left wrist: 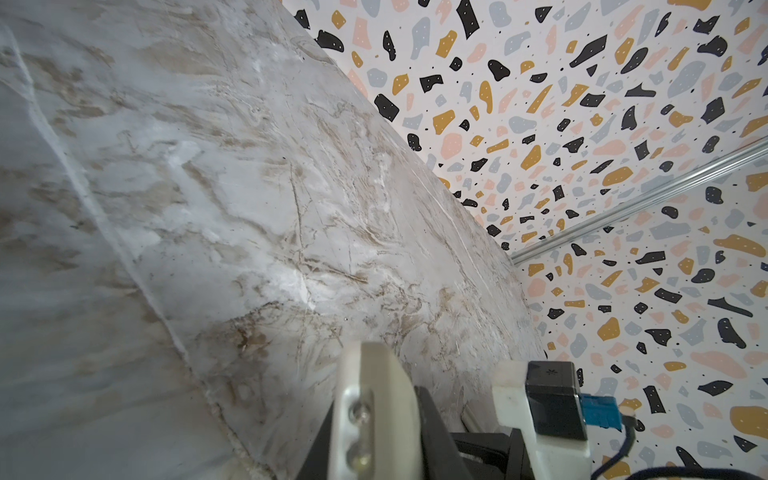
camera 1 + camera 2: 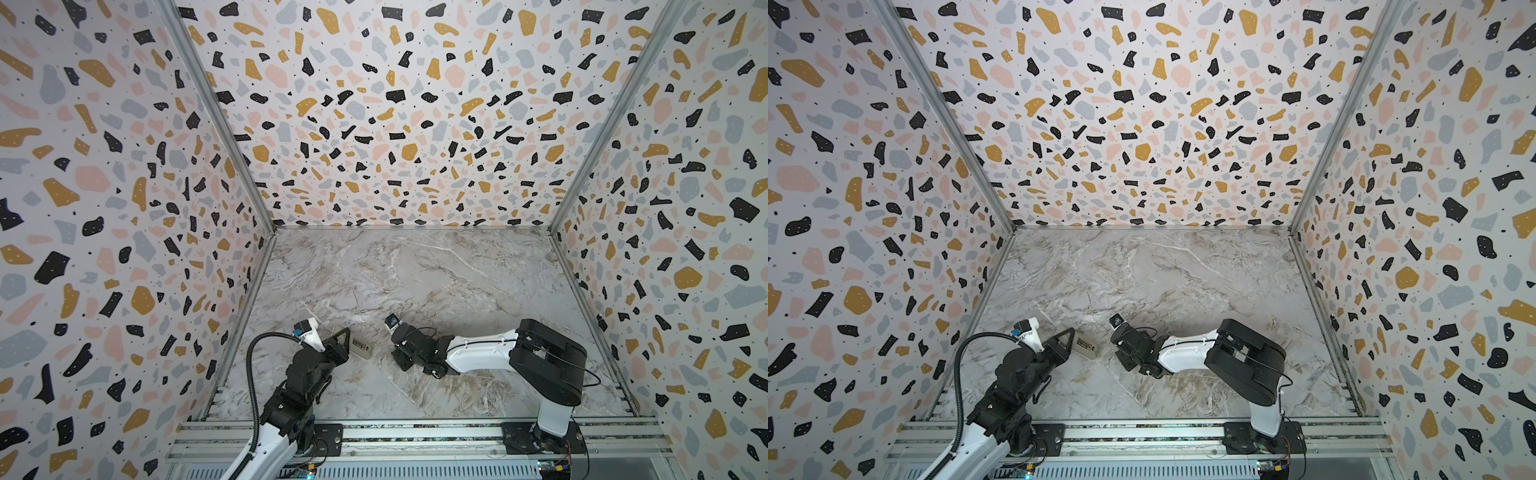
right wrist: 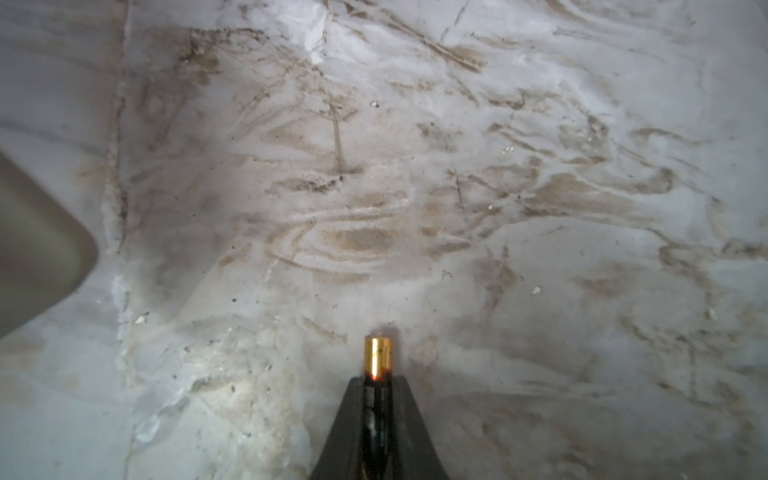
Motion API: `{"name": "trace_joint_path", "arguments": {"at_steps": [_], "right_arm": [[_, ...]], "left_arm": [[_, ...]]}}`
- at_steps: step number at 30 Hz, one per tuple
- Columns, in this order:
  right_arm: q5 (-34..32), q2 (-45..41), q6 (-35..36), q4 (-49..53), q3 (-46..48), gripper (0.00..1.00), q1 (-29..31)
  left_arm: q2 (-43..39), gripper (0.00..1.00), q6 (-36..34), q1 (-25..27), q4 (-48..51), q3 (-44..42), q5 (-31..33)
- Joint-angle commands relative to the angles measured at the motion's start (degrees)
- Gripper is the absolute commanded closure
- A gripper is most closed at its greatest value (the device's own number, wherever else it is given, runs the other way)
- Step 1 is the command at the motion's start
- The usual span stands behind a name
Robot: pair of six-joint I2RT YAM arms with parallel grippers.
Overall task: Load the batteries into the remote control
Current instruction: 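Lower the right gripper onto the second AA battery and grasp it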
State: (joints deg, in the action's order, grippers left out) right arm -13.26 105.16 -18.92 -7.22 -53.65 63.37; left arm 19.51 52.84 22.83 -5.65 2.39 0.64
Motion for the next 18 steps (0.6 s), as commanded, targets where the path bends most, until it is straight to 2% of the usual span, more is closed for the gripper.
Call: {"name": "trace_joint_path", "arguments": {"at_steps": [1,5,10,18], "right_arm": [[1.6,-2.6,0.6,3.6,1.7,0.93,-0.7],[2.9,-3.6,1.3,4.9,2.1,1.0,-1.1],[5.5,-6.5,2.1,7.9,2.5,1.0,-1.1],[7.3,-13.3,0.7,12.3,6.4,1.0,0.9]], "left_arm": [[1.5,1.0,-1.8,-0.4,-6.6,0.1,-4.1],[5.7,1.0,-5.3,-0.4,-8.3,1.2,-9.0],[8.9,1.0,-6.7,-0.3,-12.9,1.7,-14.2],[9.4,1.0,-9.5,-0.3,-10.6,3.6,-17.8]]}}
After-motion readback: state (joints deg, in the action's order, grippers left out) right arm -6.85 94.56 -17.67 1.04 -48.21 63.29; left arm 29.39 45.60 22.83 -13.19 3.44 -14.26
